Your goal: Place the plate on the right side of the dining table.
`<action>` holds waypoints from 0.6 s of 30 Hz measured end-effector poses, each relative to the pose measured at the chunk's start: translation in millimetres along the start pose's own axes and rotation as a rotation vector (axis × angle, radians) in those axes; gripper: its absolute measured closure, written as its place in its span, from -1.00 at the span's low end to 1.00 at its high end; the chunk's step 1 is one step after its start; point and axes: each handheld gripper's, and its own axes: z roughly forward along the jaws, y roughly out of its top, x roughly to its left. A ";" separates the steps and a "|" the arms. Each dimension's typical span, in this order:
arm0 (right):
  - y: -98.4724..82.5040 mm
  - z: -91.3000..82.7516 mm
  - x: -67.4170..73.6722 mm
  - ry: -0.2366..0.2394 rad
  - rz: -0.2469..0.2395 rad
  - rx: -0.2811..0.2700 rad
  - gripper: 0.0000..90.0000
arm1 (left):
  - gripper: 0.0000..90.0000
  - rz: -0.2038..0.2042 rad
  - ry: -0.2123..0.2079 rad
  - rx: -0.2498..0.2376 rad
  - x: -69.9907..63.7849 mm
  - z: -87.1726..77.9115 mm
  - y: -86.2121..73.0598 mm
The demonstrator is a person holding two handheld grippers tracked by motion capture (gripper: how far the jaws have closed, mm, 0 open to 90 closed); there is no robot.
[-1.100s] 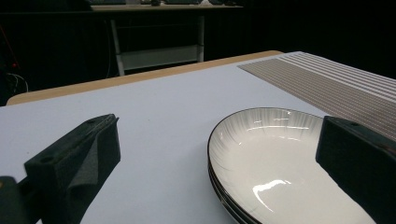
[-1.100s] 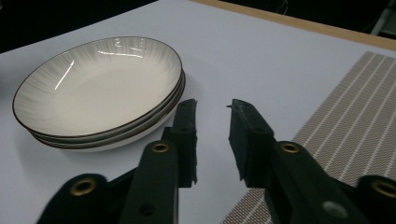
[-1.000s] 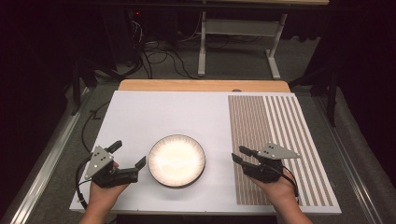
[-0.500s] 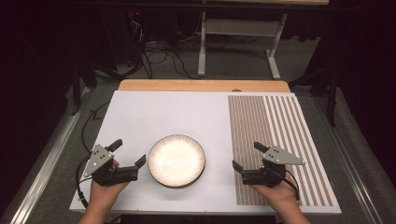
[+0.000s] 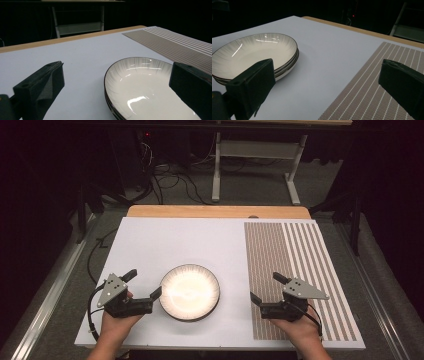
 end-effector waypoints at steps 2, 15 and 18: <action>0.2 0.4 2.5 -0.001 -0.010 0.001 -0.88 | -0.99 0.001 0.001 -0.005 -0.2 -0.6 0.6; 12.5 12.9 21.2 0.062 -0.074 0.032 -0.49 | -0.98 -0.006 -0.002 0.022 -0.6 -1.3 2.4; 15.0 20.8 25.3 0.068 -0.085 0.040 -0.30 | -0.97 -0.011 -0.001 0.021 0.5 -1.4 2.9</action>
